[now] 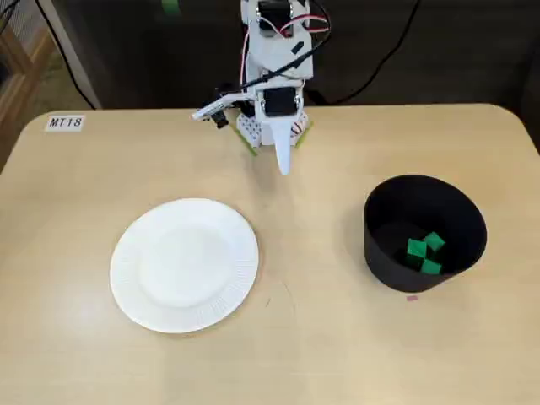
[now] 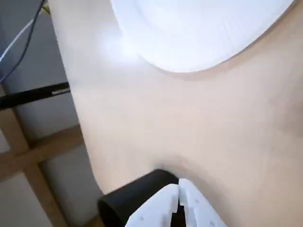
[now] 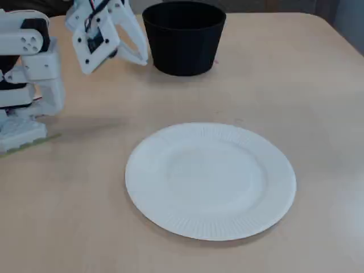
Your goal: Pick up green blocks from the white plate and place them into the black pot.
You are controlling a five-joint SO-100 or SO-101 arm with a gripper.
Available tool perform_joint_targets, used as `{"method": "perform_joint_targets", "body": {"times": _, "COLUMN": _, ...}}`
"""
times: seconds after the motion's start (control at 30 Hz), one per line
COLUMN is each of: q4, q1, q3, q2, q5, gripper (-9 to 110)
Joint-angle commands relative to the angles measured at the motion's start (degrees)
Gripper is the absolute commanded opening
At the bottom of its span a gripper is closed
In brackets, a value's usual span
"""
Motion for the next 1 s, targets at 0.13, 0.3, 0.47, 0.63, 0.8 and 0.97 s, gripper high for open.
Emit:
{"method": "perform_joint_targets", "body": {"times": 0.13, "q4": -4.92, "q1": 0.97, "q3": 10.46, "q2": 6.42, "q5": -1.67, "gripper": -2}}
{"method": "perform_joint_targets", "body": {"times": 0.3, "q4": -6.77, "q1": 0.88, "q3": 14.59, "q2": 6.42, "q5": -3.96, "gripper": -2}}
{"method": "perform_joint_targets", "body": {"times": 0.47, "q4": -6.77, "q1": 1.67, "q3": 14.68, "q2": 6.42, "q5": -3.43, "gripper": -2}}
{"method": "perform_joint_targets", "body": {"times": 0.63, "q4": -6.77, "q1": 1.85, "q3": 14.68, "q2": 6.42, "q5": -3.25, "gripper": -2}}
{"method": "perform_joint_targets", "body": {"times": 0.8, "q4": -6.77, "q1": 1.85, "q3": 14.68, "q2": 6.42, "q5": -3.34, "gripper": -2}}
{"method": "perform_joint_targets", "body": {"times": 0.97, "q4": -6.86, "q1": 1.58, "q3": 14.68, "q2": 6.42, "q5": -3.69, "gripper": -2}}
